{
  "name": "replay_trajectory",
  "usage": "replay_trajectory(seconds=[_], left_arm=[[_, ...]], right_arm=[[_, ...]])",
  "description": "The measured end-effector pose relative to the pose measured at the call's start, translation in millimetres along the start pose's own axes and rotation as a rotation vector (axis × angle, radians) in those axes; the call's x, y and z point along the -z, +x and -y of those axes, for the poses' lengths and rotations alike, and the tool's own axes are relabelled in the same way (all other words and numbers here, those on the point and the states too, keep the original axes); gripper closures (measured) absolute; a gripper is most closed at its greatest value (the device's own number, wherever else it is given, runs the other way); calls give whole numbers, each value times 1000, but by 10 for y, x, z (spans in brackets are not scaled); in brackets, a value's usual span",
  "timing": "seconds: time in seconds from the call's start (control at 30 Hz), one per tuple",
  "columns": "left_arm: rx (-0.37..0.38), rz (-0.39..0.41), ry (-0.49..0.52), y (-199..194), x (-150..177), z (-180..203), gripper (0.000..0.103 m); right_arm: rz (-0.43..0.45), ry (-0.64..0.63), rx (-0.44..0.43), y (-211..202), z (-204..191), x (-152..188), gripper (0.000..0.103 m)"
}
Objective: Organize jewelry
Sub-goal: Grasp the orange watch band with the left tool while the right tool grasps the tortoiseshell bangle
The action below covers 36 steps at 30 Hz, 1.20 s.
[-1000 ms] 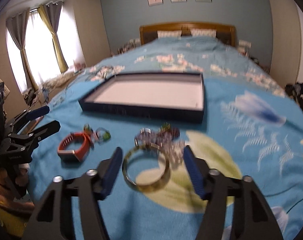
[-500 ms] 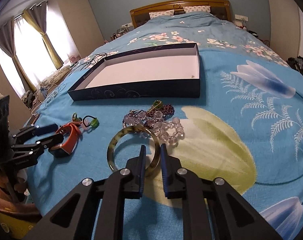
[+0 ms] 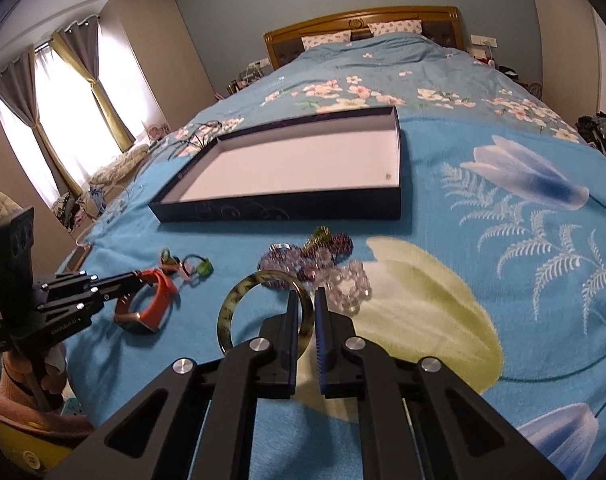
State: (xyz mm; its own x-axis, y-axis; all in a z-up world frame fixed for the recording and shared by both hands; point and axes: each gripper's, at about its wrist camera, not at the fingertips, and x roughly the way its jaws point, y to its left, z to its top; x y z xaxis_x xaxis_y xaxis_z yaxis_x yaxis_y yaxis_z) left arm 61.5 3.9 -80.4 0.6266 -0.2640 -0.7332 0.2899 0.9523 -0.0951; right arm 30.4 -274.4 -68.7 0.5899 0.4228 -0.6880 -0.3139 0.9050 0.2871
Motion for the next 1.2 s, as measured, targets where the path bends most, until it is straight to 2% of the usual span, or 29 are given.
replay_trajectory(seconds=[0.37,0.6,0.83,1.2], left_arm=[[24,88,3,-242,-152,-59,98],[15,139,30,-324,-367,-98,98],[3,216,79,-378,-770,-147,97],[-22,206,61,-5,-1397,-339,97]], right_arm=[[58,-32,-26,-46,-107,-212,97],[94,-46,-29,-28,-115,-397,97],[127,-53,-20,58,-63,-692,97],[115,-38,38,553,123,-1276,97]])
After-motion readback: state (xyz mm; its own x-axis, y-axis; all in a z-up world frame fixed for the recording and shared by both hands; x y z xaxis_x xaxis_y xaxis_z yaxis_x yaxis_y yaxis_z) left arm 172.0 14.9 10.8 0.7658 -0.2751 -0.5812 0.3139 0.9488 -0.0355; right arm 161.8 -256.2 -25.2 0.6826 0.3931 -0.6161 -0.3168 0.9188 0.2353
